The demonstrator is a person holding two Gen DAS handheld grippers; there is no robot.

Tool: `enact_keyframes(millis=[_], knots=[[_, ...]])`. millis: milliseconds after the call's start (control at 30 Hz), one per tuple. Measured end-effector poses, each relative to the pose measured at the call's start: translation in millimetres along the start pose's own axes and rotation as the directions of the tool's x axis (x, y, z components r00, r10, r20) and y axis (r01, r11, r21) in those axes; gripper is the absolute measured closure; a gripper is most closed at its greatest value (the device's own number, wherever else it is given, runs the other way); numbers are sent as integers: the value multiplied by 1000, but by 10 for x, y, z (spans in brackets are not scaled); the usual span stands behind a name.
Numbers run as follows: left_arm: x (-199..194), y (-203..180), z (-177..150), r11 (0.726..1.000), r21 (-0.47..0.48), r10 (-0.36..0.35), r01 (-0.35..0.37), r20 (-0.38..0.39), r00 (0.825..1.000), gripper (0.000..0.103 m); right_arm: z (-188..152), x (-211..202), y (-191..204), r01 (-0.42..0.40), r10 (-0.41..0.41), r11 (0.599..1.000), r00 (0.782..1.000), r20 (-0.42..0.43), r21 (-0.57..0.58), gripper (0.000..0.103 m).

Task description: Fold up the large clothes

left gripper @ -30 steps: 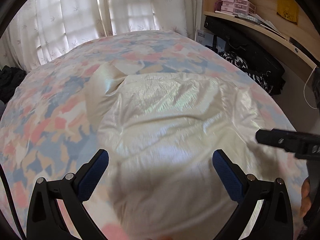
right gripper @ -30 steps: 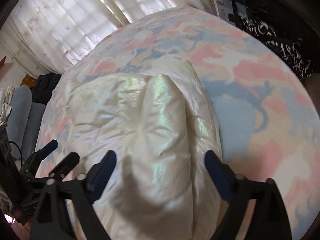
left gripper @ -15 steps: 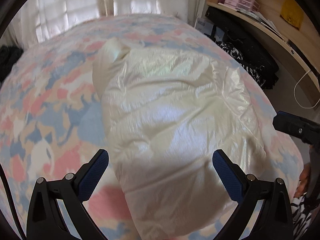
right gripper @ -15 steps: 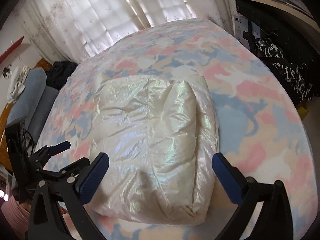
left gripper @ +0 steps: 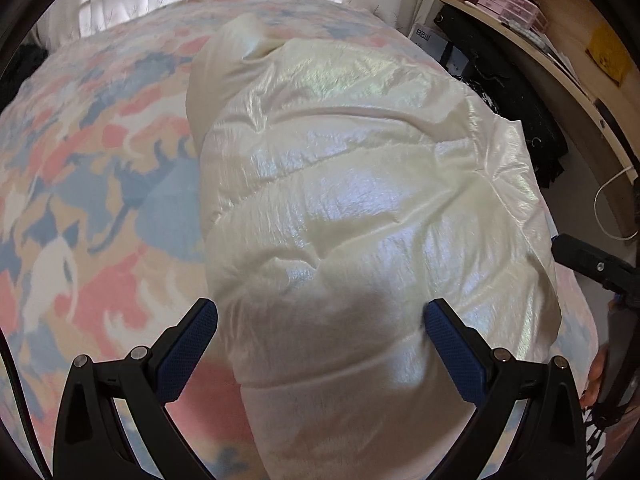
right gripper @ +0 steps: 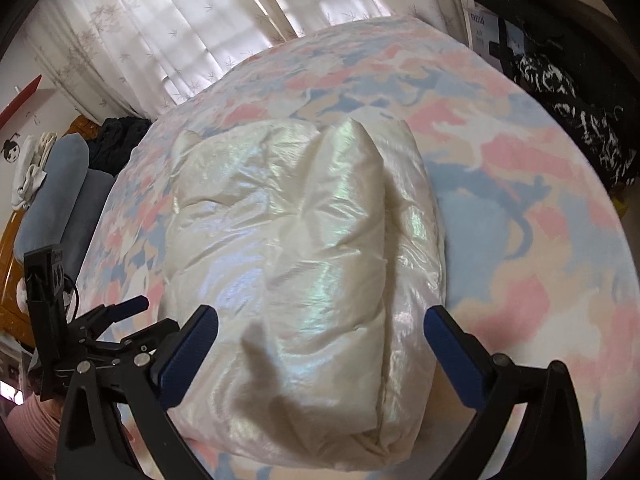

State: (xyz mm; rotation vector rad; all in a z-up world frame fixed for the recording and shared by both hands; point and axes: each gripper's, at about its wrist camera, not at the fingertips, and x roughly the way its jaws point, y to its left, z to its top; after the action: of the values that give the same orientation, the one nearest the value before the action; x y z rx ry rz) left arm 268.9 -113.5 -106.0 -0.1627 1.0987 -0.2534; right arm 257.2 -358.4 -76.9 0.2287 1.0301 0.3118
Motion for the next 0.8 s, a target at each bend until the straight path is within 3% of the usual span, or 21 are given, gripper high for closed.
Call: enact_keyframes(millis=[500,800], knots=[[283,276,-2,980,-102,-177,173,-36,984,1,7,455,-253,-24,31,999,989,-145,49,0],[381,330,-31,976,-114,-194,186,-60,979,1,-77,582,-387,-29,61,989,973,-221,146,0]])
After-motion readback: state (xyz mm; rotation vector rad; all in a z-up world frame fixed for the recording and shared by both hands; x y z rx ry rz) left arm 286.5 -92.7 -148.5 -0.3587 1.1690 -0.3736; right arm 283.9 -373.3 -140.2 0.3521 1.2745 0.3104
